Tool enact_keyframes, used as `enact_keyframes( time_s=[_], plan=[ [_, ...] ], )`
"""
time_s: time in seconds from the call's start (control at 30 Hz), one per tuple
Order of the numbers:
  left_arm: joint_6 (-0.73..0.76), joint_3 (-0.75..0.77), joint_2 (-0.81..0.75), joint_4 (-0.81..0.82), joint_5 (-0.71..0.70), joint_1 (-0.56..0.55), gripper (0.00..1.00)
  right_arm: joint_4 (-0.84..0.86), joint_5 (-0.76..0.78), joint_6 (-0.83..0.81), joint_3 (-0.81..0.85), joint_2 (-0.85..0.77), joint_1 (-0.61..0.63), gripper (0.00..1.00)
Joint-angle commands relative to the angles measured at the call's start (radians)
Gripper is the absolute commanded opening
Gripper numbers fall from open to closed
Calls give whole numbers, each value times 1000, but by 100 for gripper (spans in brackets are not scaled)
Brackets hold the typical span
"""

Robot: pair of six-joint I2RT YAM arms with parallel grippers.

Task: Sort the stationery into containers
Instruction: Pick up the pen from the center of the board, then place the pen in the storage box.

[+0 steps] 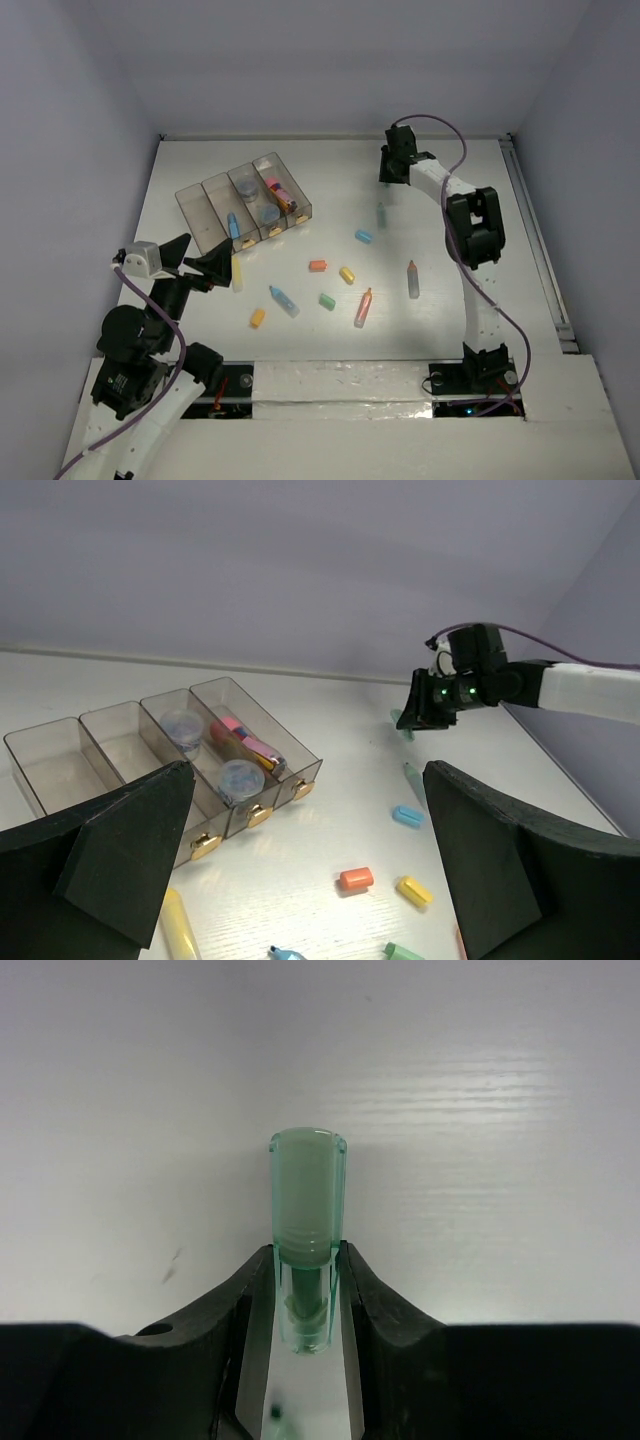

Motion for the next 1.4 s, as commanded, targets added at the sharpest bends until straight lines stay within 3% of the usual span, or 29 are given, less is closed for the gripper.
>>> enact_keyframes(
  time_s=[0.0,0.2,0.47,0.97,1.1,1.13,1.23,1.37],
  plan=[
    [11,3,24,52,6,14,99,201,-89,5,-76,-203,60,16],
    [11,3,36,53,11,23,99,284,-219,-5,-157,-314,283,17],
    [8,5,27,46,-20,32,99,356,-337,38,-38,-199,547,17],
    [8,5,44,47,3,41,99,245,-259,50,309,90,617,19],
    [8,3,45,47,6,50,99,237,-279,65,341,122,617,33],
    [6,3,48,47,6,50,99,237,-284,68,344,125,617,45],
    [6,3,50,46,6,50,99,241,-305,67,343,113,617,64],
    [6,3,53,47,9,60,99,281,-310,56,292,33,617,73]
  ],
)
